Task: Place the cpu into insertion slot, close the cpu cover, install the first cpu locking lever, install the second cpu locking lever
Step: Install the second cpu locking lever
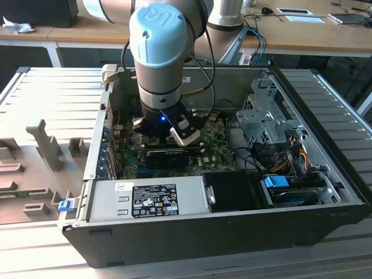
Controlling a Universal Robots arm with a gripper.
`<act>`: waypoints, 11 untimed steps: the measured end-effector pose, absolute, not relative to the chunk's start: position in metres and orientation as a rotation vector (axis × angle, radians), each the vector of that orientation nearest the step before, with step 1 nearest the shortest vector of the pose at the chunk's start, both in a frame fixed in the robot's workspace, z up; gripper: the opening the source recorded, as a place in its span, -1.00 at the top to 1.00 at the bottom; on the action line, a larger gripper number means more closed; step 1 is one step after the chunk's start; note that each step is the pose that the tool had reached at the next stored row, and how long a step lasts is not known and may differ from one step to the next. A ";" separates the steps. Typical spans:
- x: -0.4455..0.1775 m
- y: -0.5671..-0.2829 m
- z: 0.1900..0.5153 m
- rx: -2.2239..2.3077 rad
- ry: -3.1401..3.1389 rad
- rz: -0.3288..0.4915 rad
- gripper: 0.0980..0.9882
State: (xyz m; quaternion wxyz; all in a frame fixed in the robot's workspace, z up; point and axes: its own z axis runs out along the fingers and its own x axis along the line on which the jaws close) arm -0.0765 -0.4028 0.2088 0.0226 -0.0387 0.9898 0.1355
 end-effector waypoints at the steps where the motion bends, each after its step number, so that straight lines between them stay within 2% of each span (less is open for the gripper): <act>1: -0.079 -0.404 0.209 -0.120 3.060 0.434 0.98; 11: -0.083 -0.405 0.196 -0.119 3.039 0.508 0.98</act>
